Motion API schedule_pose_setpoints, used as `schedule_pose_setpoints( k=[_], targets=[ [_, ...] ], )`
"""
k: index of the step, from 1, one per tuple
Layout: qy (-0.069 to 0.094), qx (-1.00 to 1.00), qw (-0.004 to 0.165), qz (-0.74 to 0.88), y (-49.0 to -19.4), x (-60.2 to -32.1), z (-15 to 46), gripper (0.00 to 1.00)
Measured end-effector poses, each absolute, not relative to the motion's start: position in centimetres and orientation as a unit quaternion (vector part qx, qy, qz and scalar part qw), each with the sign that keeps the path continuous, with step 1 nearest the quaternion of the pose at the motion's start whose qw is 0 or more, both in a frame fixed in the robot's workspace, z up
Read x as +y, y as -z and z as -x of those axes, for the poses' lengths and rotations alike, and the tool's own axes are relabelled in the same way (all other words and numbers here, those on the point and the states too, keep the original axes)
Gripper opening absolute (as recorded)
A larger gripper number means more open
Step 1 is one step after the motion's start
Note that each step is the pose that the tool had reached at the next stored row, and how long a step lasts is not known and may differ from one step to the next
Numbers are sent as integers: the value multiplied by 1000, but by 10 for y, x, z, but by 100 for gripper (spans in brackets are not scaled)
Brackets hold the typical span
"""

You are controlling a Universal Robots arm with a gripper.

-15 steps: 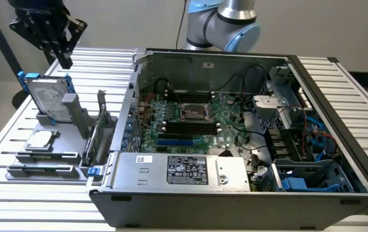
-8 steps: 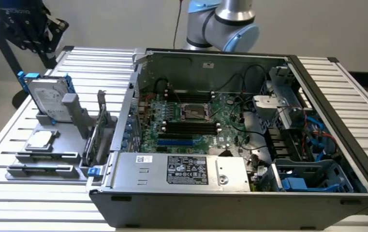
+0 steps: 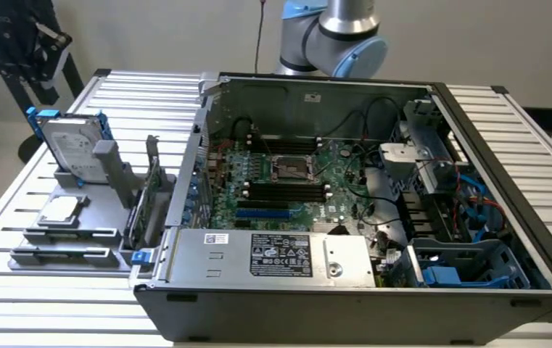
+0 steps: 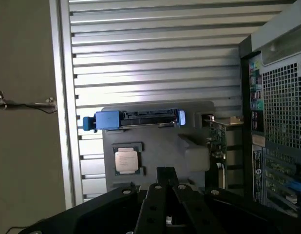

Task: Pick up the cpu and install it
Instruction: 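Reach for the cpu, then pick up the cpu and move it towards the insertion slot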

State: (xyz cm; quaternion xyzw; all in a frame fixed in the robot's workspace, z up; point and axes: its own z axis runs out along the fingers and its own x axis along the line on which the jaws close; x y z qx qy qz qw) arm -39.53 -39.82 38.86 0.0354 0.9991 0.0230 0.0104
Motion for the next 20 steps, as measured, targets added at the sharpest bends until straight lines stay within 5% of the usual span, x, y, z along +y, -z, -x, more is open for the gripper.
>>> schedule_pose_setpoints(
  k=[20],
  targets=[
    [-23, 999, 2, -36, -376, -403, 438, 11]
  ],
)
